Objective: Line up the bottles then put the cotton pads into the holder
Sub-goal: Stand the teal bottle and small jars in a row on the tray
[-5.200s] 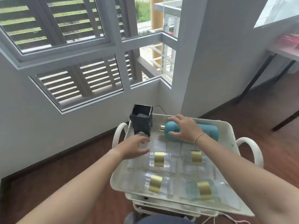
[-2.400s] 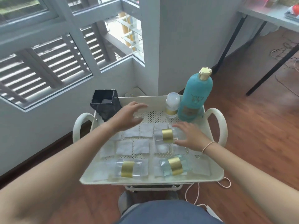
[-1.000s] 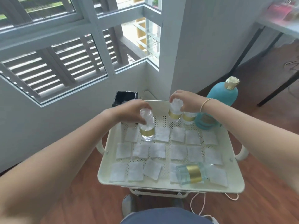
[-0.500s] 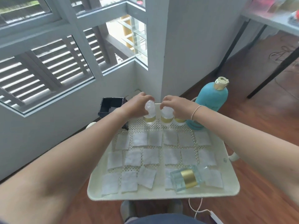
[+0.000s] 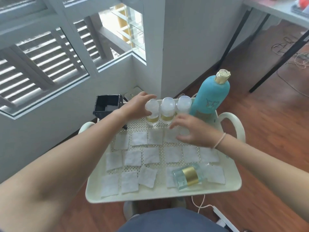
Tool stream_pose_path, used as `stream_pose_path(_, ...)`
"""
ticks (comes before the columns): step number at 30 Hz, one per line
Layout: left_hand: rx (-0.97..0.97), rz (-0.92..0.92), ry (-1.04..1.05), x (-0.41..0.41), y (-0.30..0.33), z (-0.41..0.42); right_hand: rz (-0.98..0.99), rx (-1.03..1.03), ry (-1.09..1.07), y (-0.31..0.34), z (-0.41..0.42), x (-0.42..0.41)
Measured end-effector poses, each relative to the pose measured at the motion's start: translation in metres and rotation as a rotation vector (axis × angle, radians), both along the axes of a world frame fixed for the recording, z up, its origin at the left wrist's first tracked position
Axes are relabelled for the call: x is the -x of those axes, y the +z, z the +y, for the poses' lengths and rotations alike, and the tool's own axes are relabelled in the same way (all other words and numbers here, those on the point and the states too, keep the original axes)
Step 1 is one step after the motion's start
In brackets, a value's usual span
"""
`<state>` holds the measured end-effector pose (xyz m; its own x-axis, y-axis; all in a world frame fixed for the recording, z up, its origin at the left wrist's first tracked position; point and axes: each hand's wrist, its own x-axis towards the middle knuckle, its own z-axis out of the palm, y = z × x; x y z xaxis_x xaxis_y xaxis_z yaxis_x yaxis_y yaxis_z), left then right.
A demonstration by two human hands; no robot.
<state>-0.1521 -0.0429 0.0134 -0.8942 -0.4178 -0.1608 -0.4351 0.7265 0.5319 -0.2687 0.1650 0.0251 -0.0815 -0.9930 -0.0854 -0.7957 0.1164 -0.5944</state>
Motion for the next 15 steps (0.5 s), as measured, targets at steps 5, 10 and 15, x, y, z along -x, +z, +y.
stream_pose_path(5, 0.002, 0.065, 0.021, -0.016, 0.000, 0.007, 0.013, -0.481, 0.142, -0.032, 0.049, -0.006)
stream_pose_path(10, -0.003, 0.210, 0.056, -0.049, 0.009, 0.018, 0.120, -0.667, 0.187, -0.049, 0.070, -0.005)
stream_pose_path(15, 0.035, 0.241, 0.081, -0.097, 0.019, 0.024, 0.257, -0.629, 0.252, -0.053, 0.073, -0.007)
